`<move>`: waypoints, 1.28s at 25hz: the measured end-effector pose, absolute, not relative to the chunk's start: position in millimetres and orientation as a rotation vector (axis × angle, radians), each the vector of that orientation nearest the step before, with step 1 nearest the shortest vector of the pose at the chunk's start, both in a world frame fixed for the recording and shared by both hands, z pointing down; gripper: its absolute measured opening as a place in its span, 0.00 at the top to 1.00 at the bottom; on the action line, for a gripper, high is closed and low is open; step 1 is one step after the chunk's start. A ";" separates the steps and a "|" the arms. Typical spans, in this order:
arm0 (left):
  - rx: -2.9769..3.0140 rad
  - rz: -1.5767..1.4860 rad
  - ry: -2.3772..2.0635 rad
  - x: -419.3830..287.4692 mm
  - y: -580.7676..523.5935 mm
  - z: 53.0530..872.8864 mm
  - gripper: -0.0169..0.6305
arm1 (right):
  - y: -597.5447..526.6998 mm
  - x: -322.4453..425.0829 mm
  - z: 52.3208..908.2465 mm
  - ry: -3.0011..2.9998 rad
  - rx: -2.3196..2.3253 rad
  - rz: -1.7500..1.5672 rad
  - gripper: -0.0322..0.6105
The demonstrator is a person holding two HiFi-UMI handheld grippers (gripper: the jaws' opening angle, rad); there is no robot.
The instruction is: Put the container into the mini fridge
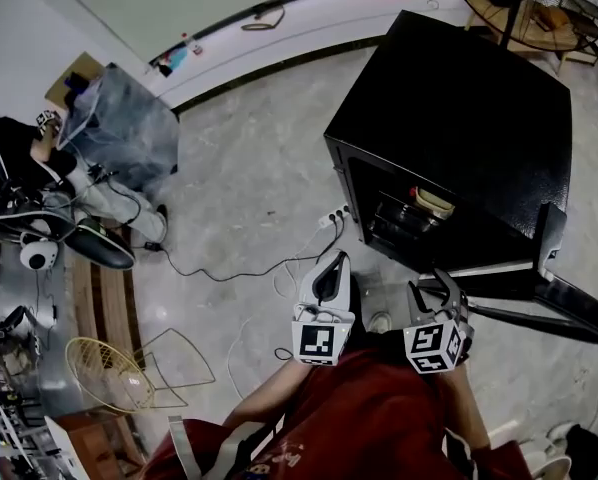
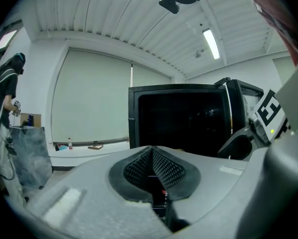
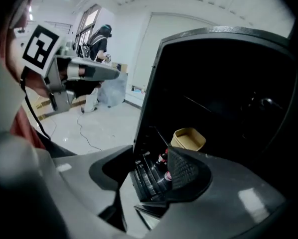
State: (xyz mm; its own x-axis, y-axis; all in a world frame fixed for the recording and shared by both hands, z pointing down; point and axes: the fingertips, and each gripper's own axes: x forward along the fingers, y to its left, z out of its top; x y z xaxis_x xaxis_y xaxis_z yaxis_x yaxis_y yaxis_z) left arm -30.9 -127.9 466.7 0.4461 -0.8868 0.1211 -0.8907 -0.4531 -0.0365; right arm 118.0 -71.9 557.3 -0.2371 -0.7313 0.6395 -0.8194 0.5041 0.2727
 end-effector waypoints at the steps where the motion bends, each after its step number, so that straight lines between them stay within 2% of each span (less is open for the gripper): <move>1: 2.645 0.188 -1.629 -31.1 -125.3 464.3 0.97 | -69.1 116.6 550.8 -2.036 1.284 0.159 0.62; 14: 2.630 0.135 -1.688 -52.1 -96.6 434.7 0.97 | -65.1 109.2 463.1 -2.254 1.504 0.101 0.64; 23: 2.615 0.092 -1.730 -64.8 -88.7 422.4 0.97 | -74.0 100.3 435.1 -2.300 1.568 0.010 0.77; 28: 2.601 0.069 -1.757 -70.6 -86.0 415.2 0.97 | -77.8 94.3 418.4 -2.341 1.591 -0.036 0.94; 32: 2.596 0.080 -1.769 -72.5 -84.0 413.3 0.97 | -80.9 89.9 419.4 -2.345 1.571 -0.033 0.95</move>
State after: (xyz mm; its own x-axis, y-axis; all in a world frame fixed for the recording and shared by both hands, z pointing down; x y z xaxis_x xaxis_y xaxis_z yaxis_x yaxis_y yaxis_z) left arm -72.5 -84.0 413.3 0.3650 -0.9301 0.0417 -0.9300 -0.3663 -0.0293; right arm 89.9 -80.9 419.4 -0.3453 -0.9052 0.2477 -0.8978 0.3955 0.1936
